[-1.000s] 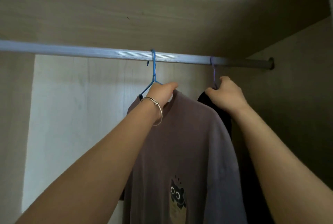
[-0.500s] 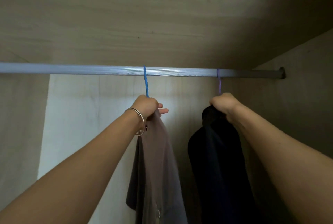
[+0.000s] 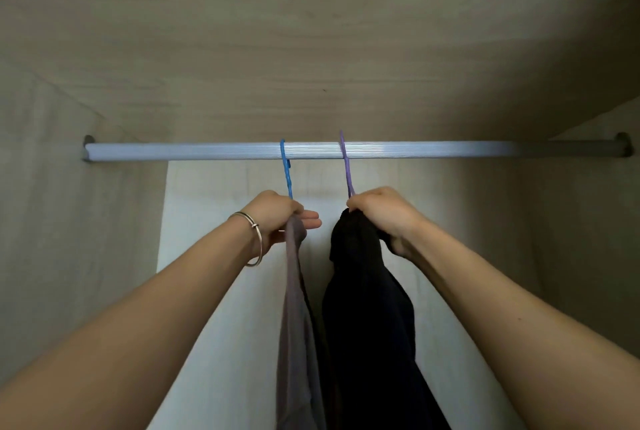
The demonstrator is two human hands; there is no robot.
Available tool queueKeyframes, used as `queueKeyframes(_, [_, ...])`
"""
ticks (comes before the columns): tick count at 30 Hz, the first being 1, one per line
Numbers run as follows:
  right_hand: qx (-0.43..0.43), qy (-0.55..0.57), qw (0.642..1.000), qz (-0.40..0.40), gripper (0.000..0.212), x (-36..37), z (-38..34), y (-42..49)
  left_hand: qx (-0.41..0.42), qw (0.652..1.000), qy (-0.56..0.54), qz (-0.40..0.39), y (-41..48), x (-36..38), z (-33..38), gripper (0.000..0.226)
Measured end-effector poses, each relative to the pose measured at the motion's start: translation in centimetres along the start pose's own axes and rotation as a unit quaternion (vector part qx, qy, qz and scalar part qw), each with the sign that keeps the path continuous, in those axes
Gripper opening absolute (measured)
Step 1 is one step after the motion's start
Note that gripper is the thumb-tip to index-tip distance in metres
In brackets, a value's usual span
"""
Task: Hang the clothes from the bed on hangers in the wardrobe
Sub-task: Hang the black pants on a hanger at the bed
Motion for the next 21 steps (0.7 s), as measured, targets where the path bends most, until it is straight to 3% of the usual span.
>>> queueKeyframes(5, [-0.019,0.068,0.997,-0.019,0.015,3.6,-1.7,-0.3,0.027,0.999,0.017,-0.003,-0.9,-2.7,1.6,0.020])
queueKeyframes(9, [-0.039,0.143,0.989,-0.017,0.019,5.7,-2.6,-0.6,0.064,0.995,0.077,0.013,-2.3,-5.1,3.3,0.020])
queueKeyframes(17, [-0.095,0.161,0.981,-0.044,0.031,9.7,-7.1,-1.3,0.096,0.962,0.218,0.133,-6.8,-10.1,7.0,0.028])
queueKeyframes(21, [-0.137,0.161,0.971,-0.108,0.014,13.0,-8.0,-4.2,0.078,0.933,0.306,0.173,-10.1,-11.4,6.8,0.026])
Point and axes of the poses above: each hand's wrist, its own y-axis towards the middle knuckle, its own x-axis out of the palm, z = x × y, the point moved 9 cm from there along y, towards the middle knuckle, and after that the axes turned 4 degrees about -z, right-handed, at the moved point
